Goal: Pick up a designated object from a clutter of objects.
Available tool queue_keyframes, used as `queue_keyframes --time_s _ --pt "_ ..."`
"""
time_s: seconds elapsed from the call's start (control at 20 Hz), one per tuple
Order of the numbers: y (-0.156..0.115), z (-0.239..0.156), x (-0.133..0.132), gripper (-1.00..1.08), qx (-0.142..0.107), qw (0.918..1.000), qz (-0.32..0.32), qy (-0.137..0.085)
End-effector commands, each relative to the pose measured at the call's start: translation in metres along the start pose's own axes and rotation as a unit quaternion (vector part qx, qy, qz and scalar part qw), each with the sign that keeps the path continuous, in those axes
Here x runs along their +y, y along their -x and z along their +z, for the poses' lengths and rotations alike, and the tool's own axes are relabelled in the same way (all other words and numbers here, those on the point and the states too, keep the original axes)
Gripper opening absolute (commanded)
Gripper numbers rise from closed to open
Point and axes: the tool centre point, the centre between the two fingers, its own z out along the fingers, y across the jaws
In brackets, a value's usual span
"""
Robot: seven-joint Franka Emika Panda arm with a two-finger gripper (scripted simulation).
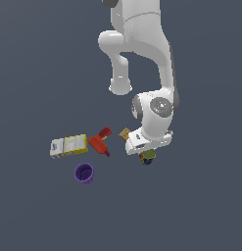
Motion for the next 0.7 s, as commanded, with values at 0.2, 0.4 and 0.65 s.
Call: queue_keyframes --time_s 0.2,0.4,0.65 --pt "-0.003 -0.028 -0.001 -1.0 0.002 1.0 0.0 0.0" --pt "-0.005 -0.058 -0.003 -1.0 0.002 1.0 0.0 0.0" --pt "-0.009 -0.106 -0.005 -1.0 0.002 1.0 0.0 0.0"
